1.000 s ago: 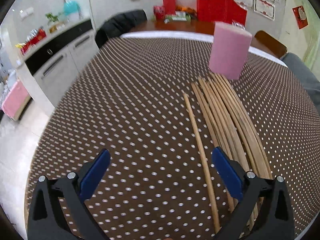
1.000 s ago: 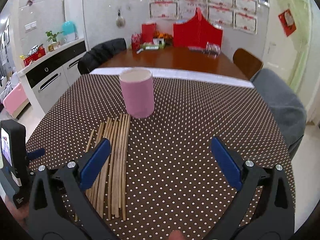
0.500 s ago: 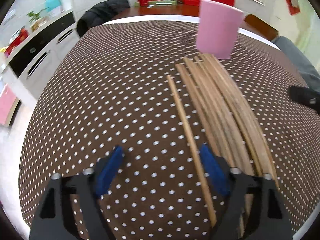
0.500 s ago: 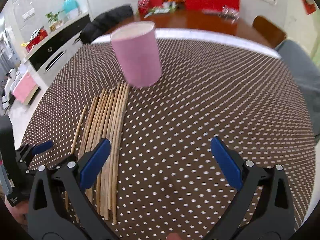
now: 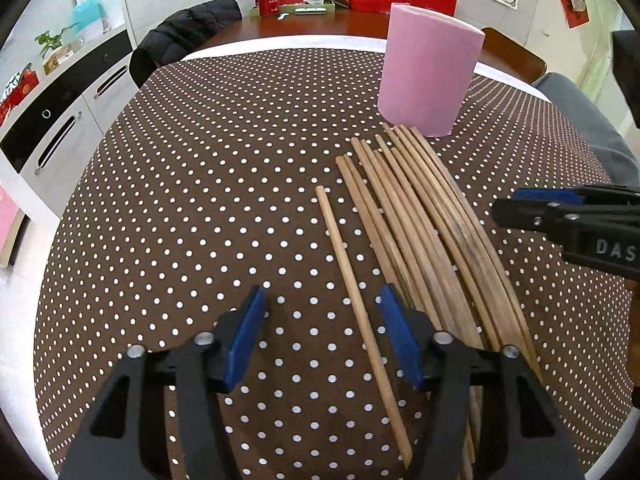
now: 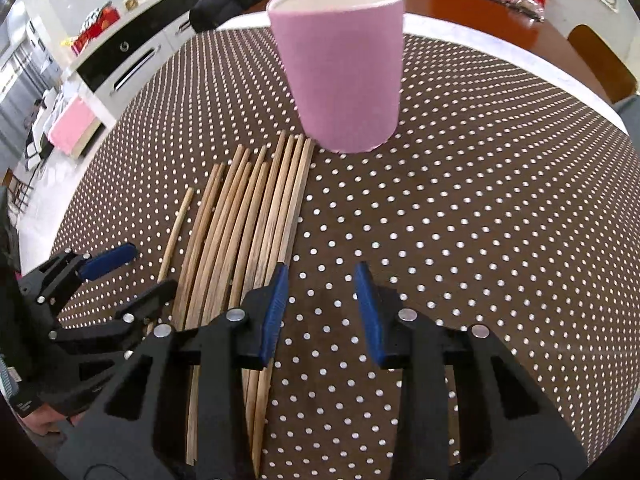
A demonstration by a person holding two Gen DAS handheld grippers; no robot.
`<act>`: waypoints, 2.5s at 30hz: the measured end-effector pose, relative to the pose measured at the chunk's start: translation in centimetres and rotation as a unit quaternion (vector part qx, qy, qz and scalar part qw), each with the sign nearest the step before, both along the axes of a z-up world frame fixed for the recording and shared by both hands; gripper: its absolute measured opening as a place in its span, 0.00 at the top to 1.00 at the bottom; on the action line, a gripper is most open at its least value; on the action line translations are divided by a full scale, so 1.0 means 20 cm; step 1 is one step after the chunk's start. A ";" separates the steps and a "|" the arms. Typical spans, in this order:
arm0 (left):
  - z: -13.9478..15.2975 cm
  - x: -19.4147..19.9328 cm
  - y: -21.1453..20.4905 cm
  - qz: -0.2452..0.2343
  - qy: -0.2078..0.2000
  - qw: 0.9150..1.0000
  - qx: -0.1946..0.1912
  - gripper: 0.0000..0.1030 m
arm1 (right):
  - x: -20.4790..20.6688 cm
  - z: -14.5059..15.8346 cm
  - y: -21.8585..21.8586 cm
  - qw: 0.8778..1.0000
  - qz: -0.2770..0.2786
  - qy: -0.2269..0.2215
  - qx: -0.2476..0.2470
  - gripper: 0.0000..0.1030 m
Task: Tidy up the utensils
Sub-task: 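Close the left gripper on one chopstick while the right gripper closes on another, then lift both held chopsticks upright and carry them above the pink cup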
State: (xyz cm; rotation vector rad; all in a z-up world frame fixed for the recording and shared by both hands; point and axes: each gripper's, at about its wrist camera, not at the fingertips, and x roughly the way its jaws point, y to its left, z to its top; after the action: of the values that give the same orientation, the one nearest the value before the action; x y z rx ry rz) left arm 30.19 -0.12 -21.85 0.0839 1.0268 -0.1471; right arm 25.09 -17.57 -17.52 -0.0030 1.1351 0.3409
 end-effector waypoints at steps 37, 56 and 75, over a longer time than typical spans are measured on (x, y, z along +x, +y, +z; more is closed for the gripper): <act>-0.02 -0.22 0.03 -0.018 -0.004 1.000 0.003 0.64 | 0.21 -0.07 0.11 0.997 0.045 0.062 -0.011 0.88; 0.05 -0.19 0.17 -0.030 -0.023 0.994 -0.105 0.95 | 0.11 -0.04 0.01 0.999 0.031 0.000 0.045 0.95; 0.71 -0.07 0.10 -0.059 -0.240 0.958 -0.144 0.95 | 0.01 0.70 -0.15 0.957 -0.009 -0.244 0.157 0.94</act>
State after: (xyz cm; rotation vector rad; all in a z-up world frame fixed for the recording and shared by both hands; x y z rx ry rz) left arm 28.74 1.87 -7.66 -0.0816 0.5073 -0.3655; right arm 25.35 -20.51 -3.50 0.1947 0.5838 0.4721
